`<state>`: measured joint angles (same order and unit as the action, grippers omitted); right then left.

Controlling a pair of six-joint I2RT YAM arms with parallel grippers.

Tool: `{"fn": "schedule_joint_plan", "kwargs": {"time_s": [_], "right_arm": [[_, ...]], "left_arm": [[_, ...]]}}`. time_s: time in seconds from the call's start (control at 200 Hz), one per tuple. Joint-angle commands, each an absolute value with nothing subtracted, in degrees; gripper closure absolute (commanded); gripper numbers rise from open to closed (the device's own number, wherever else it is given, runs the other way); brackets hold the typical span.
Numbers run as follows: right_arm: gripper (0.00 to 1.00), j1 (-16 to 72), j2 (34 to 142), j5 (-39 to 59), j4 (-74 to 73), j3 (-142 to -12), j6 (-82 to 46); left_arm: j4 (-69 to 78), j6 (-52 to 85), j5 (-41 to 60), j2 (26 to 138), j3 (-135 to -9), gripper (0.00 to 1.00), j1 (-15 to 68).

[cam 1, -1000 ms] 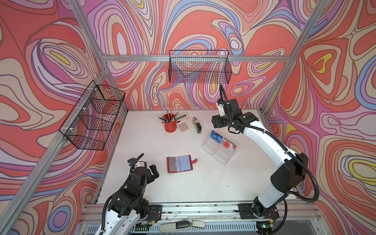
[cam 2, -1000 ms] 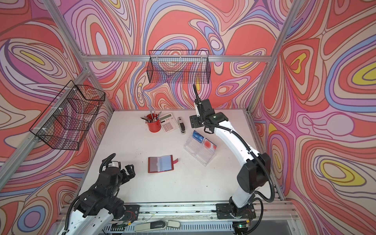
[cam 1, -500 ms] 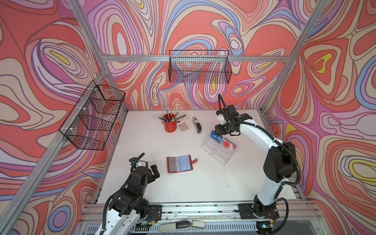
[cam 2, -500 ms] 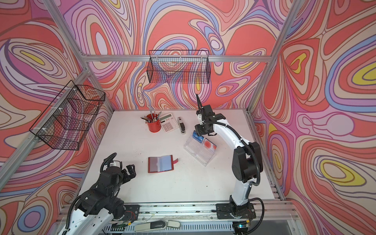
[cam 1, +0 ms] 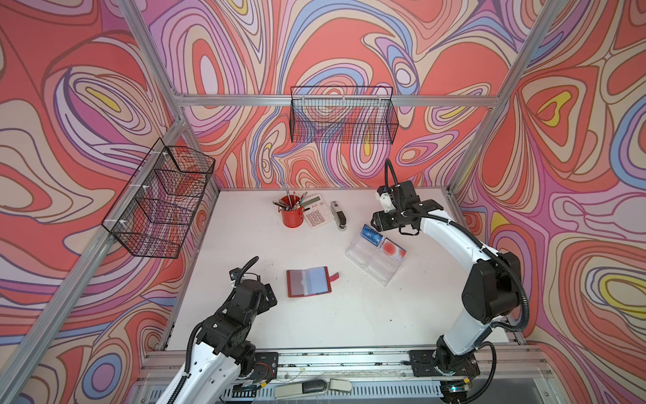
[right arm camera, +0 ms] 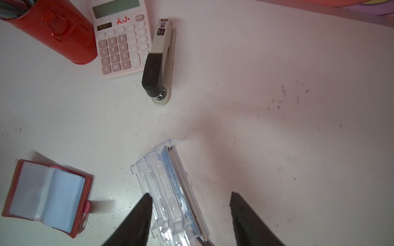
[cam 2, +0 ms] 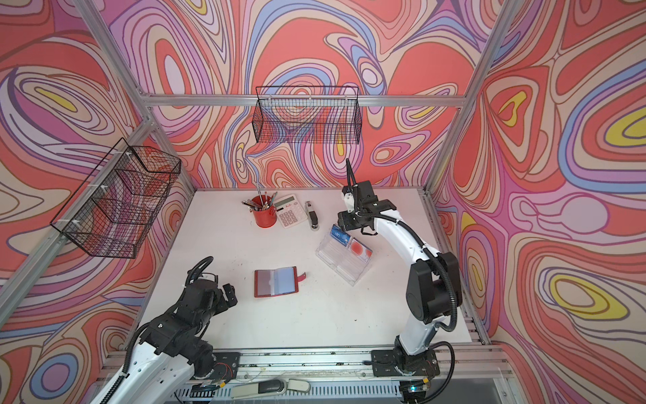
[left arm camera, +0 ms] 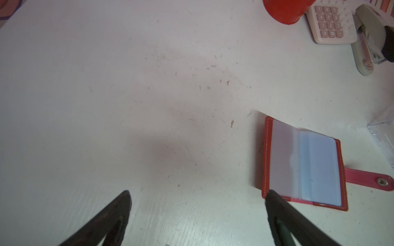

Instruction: Put the credit cards into the card holder

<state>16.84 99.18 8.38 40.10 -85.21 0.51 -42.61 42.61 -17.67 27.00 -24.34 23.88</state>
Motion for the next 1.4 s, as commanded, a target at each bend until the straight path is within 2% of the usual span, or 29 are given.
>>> {"fn": "schedule_joint_plan", "kwargs": {"time_s": [0.0,0.18,0.381,0.561,0.751,1.132,1.392], "right_arm": [[0.39,16.6,99.9,9.5,40.8,-85.4,1.1],[0.40,16.6,101.4,8.4,40.9,-84.9,1.1],[0.48,16.6,105.8,10.0,42.9,-86.7,1.4],[0.51,16.6,106.7,10.9,43.2,-87.1,1.4],[0.61,16.7,107.2,13.3,43.6,-87.6,1.2],[0.67,16.8,106.6,16.2,43.3,-87.4,1.2],[0.67,17.0,106.7,16.7,43.0,-87.3,1.1]], "left_arm": [[-42.1,42.2,-17.1,26.8,-25.7,0.00,23.6],[-42.3,42.3,-16.7,24.8,-25.1,0.00,23.6],[-42.3,42.3,-16.7,22.8,-24.6,0.00,23.6],[-42.3,42.4,-16.9,22.8,-24.5,0.00,23.6],[-42.3,42.4,-16.5,23.3,-24.7,0.00,23.6],[-42.5,42.6,-16.8,23.2,-24.6,0.00,23.6],[-42.5,42.7,-16.9,23.2,-24.6,0.00,23.6]]}}
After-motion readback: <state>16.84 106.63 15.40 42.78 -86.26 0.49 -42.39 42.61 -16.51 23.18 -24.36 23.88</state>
